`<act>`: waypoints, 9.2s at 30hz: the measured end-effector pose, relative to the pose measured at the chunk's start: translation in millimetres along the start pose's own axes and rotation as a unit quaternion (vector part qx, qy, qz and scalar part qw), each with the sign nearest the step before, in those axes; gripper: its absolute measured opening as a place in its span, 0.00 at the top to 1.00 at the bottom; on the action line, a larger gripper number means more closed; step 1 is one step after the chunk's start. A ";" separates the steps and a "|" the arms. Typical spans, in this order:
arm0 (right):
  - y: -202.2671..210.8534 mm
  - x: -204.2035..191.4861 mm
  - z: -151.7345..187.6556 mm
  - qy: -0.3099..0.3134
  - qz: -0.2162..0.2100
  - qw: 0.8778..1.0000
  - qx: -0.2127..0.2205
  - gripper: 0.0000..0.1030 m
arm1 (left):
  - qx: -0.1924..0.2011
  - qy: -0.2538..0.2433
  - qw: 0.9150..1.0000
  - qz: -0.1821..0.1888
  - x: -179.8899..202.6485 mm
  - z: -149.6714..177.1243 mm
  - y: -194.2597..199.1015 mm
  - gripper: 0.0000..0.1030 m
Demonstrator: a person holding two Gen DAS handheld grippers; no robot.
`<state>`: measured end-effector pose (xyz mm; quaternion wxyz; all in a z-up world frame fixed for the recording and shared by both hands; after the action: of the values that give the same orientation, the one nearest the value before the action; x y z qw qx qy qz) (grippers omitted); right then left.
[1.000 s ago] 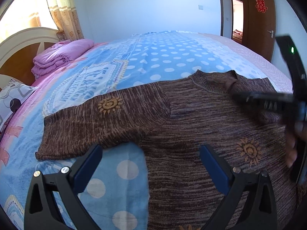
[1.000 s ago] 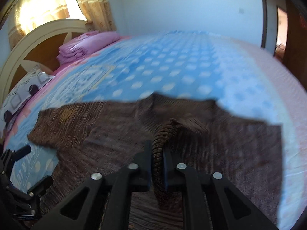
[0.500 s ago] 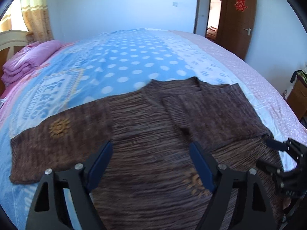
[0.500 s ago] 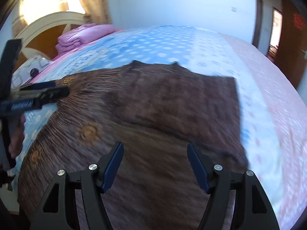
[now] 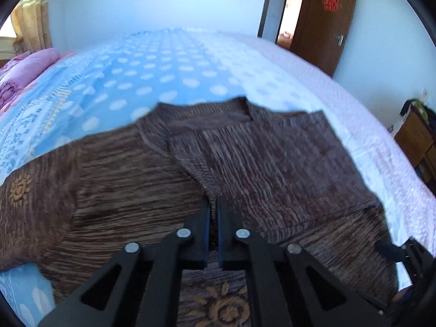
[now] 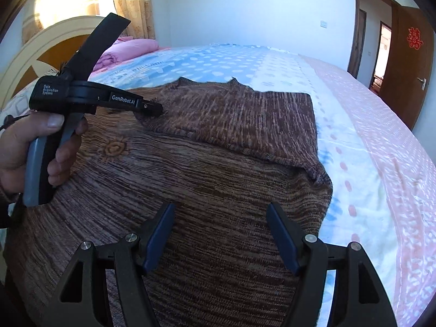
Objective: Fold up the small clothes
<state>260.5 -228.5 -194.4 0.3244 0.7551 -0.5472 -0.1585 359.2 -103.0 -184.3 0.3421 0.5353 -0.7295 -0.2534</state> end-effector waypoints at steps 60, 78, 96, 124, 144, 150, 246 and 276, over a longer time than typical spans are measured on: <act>-101.1 -99.9 -89.6 0.096 -0.076 0.991 -0.045 0.19 | 0.060 0.279 0.934 -0.215 -353.0 69.8 127.2 0.27; -98.6 -98.9 -89.0 0.098 -0.067 0.992 -0.039 0.19 | 0.102 0.295 0.946 -0.085 -334.0 31.7 123.9 0.91; -24.5 -30.7 -120.5 -0.039 -0.093 0.994 0.032 0.18 | 0.145 0.261 0.954 -0.001 -248.0 -57.1 158.6 0.91; 53.6 35.7 -30.3 -0.112 -0.060 0.991 0.051 0.18 | 0.092 0.079 0.986 0.113 33.9 -64.5 82.5 0.91; 44.0 27.1 -26.3 -0.095 -0.042 0.993 0.052 0.18 | 0.118 -0.087 0.975 -0.169 -57.6 -7.0 74.6 0.22; 9.2 -24.7 -79.4 -0.037 -0.075 0.996 0.007 0.18 | 0.007 -0.025 0.977 -0.212 -136.7 7.0 25.6 0.20; -49.5 5.6 -40.6 -0.108 -0.066 0.991 -0.037 0.30 | 0.051 -0.020 0.982 -0.179 -105.3 38.4 65.9 0.00; 4.3 4.7 -5.6 -0.128 -0.057 0.990 -0.019 0.31 | 0.034 -0.030 0.988 -0.145 -87.6 87.5 95.5 0.00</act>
<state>262.3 -231.9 -186.9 0.2562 0.7524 -0.5370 -0.2827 250.7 9.4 -189.7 0.2613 0.6392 -0.6620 -0.2914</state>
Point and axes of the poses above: each gripper's, at about its wrist camera, not at the fingertips, and y roughly against the way its jaws point, x to its right, z to its underside, the point moved 8 cm from there along -y, roughly the way its jaws point, and after that the axes turned 7 degrees about y, right-handed, at the moved point
